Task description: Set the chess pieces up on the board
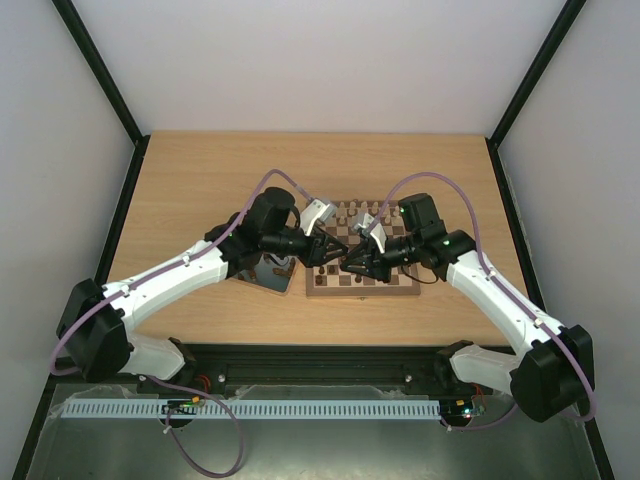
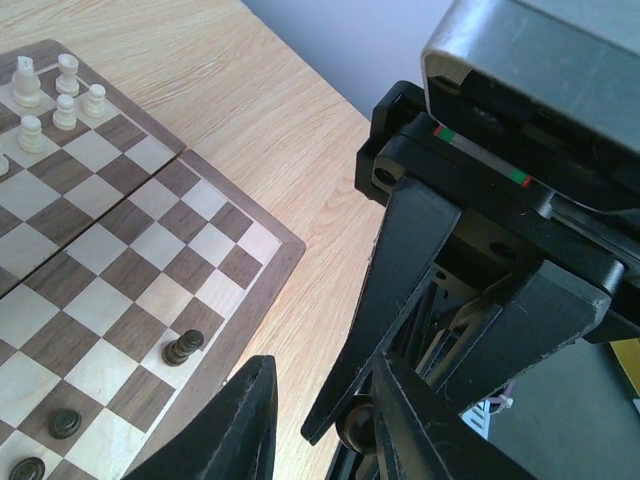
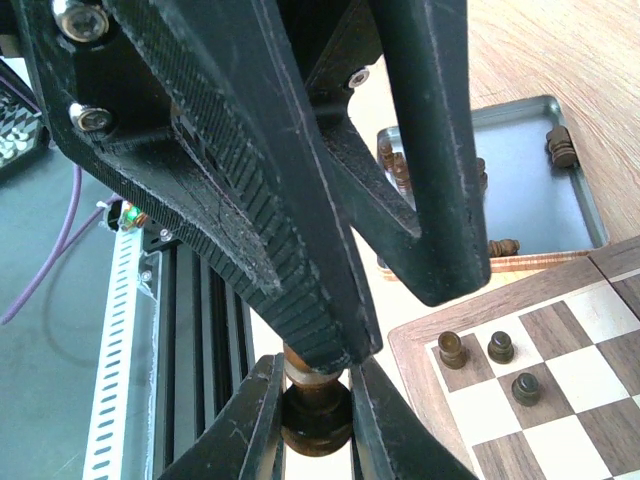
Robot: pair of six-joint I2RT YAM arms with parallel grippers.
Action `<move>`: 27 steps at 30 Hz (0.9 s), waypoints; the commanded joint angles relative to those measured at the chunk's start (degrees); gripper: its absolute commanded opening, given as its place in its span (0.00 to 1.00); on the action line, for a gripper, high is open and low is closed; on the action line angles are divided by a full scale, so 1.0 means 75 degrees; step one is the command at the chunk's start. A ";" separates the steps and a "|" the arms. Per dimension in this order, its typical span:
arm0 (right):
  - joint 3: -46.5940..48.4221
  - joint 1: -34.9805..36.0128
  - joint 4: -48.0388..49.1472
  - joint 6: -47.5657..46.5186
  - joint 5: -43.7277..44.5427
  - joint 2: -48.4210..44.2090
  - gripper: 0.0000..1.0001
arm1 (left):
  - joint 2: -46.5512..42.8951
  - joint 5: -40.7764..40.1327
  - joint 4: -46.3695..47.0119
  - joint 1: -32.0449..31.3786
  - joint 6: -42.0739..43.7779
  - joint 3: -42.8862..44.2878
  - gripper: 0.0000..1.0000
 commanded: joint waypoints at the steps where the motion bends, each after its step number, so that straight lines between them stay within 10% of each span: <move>1: -0.0068 -0.0042 0.0027 0.0035 -0.0222 -0.0169 0.14 | -0.0013 0.0274 -0.0288 -0.0007 0.0208 0.0159 0.26; 15: -0.0106 -0.0042 0.0091 0.0062 -0.0171 -0.0157 0.14 | -0.0071 0.0550 -0.0200 -0.0004 0.0158 0.0093 0.32; 27: -0.0128 -0.0046 0.0100 0.0050 -0.0105 -0.0174 0.14 | 0.0150 0.0744 -0.0241 -0.0013 0.0233 0.0071 0.10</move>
